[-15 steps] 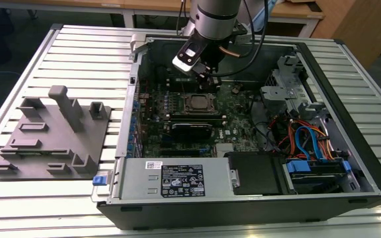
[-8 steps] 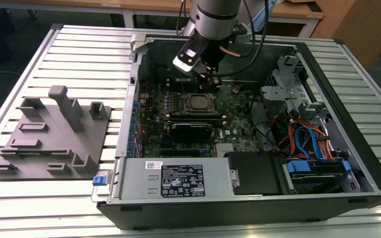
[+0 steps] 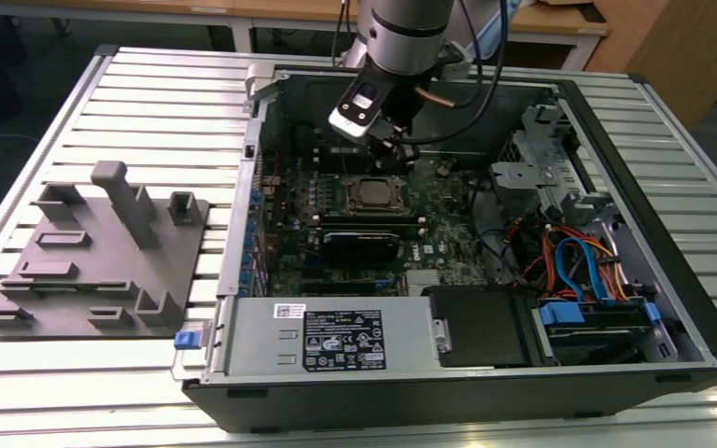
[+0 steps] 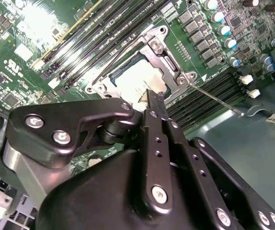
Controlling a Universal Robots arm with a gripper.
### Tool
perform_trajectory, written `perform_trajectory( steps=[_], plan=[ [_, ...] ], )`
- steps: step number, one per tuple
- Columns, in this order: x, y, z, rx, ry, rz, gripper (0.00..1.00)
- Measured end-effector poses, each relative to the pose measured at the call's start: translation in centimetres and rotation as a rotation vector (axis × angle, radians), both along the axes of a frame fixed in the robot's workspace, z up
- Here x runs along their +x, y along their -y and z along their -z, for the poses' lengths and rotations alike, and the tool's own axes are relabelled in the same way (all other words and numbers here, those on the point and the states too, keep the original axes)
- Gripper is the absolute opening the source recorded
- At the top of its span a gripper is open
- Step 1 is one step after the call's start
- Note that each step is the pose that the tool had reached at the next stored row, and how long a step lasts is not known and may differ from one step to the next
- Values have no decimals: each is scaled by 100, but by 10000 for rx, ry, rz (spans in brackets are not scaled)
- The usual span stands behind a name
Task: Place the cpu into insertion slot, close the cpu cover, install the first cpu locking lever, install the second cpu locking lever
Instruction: 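Install the first cpu locking lever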
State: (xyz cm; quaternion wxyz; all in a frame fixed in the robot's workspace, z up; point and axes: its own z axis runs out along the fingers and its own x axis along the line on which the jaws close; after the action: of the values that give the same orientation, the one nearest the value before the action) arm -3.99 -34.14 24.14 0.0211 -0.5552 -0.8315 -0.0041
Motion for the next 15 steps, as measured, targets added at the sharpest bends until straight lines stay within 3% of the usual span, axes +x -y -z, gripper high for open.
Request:
perform_trajectory(
  steps=[15],
  plan=[
    [0,0,0,0,0,-1088,10]
  ],
)
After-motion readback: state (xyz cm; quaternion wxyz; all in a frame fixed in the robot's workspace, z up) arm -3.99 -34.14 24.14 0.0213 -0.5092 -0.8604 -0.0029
